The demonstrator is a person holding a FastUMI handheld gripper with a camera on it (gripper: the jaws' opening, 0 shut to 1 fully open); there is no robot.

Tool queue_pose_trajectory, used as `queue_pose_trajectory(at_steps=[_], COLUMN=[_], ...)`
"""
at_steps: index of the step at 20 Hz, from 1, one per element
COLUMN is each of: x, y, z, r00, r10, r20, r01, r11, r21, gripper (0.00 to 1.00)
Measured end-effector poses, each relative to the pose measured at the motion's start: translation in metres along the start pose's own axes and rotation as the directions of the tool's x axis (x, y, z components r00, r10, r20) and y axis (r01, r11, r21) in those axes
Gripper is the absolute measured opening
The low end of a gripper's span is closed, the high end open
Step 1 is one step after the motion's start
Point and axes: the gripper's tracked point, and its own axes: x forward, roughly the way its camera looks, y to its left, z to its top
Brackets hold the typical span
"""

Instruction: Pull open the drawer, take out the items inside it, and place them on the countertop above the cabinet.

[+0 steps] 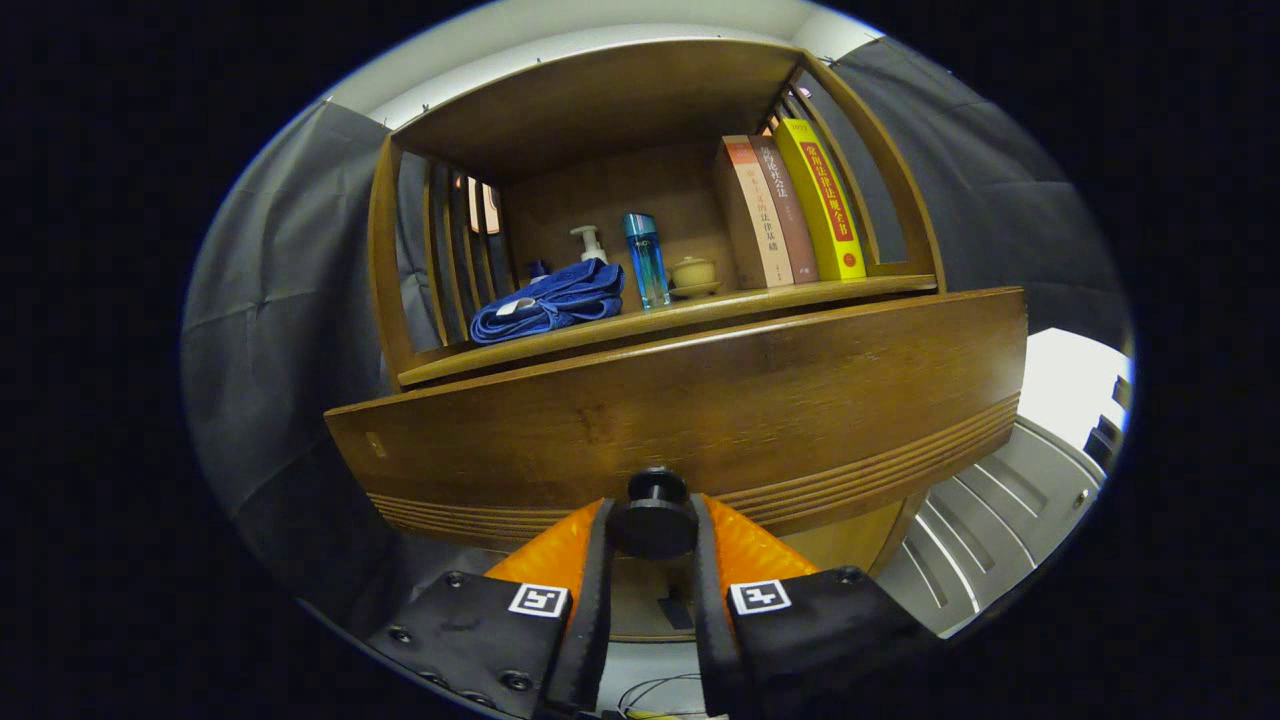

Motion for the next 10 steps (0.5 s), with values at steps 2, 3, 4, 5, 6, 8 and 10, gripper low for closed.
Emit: queue_pose_trajectory(at_steps=[2,3,4,5,6,8,10], x=[-0.011,-0.015,-0.019,-0.024,-0.028,-0.033,-0.034], y=[0.001,0.001,0.001,0.001,0.000,0.000,-0.001], z=[-0.002,-0.003,-0.004,-0.006,-0.008,-0.013,-0.012], r00=[1.000,1.000,1.000,1.000,1.000,1.000,1.000], r10=[0.003,0.006,0.005,0.006,0.008,0.013,0.010], r20=[-0.007,-0.017,-0.022,-0.027,-0.030,-0.023,-0.024], r01=[-0.003,-0.006,-0.005,-0.006,-0.008,-0.014,-0.010], r11=[1.000,1.000,1.000,1.000,1.000,1.000,1.000], r21=[-0.002,-0.001,0.003,0.004,-0.001,-0.016,-0.005], gripper=[0.45,0.45,0.45,0.45,0.45,0.45,0.46])
